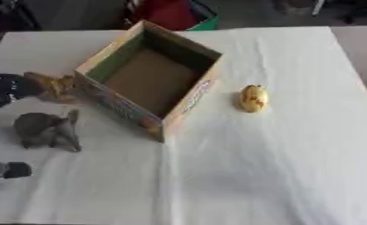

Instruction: Pick up objects on the table and place them in the box.

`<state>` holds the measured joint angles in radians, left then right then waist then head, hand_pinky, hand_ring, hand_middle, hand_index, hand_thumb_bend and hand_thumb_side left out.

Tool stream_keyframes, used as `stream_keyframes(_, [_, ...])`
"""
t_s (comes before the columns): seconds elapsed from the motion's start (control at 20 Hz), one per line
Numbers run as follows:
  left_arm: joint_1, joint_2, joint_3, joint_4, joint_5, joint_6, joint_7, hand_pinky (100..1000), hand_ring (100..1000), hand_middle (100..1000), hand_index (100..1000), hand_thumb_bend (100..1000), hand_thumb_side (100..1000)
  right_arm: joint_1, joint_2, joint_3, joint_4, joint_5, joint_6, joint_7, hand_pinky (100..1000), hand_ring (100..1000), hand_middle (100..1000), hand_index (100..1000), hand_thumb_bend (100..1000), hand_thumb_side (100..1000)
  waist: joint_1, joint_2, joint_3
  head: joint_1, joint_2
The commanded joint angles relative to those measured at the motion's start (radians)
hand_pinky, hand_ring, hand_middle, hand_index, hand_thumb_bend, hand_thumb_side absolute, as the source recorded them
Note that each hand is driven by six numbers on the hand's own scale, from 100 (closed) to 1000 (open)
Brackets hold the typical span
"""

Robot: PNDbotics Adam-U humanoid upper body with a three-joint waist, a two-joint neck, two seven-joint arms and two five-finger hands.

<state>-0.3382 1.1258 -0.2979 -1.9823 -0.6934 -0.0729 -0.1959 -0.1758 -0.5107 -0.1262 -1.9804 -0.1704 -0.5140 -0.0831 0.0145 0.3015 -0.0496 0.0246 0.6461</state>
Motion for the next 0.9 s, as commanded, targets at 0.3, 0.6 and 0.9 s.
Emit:
stream_keyframes(0.3, [-0.082, 0.008, 0.024, 0.108, 0.070, -0.073, -0.116, 752, 933, 913, 1000, 694, 933, -0.007, -0.015, -0.001, -0.020, -0.008, 0.005, 0.011, 706, 1000, 623, 842, 100, 940, 0.007, -0.011, -0.010, 0.010, 0.006])
stream_keyframes(0.6, [-0.167, -0.019, 0.014, 0.246, 0.127, -0.092, -0.204, 742, 921, 903, 991, 631, 880, -0.008, -0.014, 0.001, -0.020, -0.009, 0.007, 0.014, 706, 1000, 622, 842, 100, 941, 0.010, -0.007, -0.020, 0.020, -0.003])
stream_keyframes(0.9, [-0.235, -0.063, 0.001, 0.359, 0.148, -0.121, -0.292, 732, 910, 902, 956, 599, 822, -0.008, -0.009, -0.001, -0.020, -0.009, 0.011, 0.014, 706, 1000, 621, 842, 100, 942, 0.011, -0.002, -0.026, 0.027, -0.014])
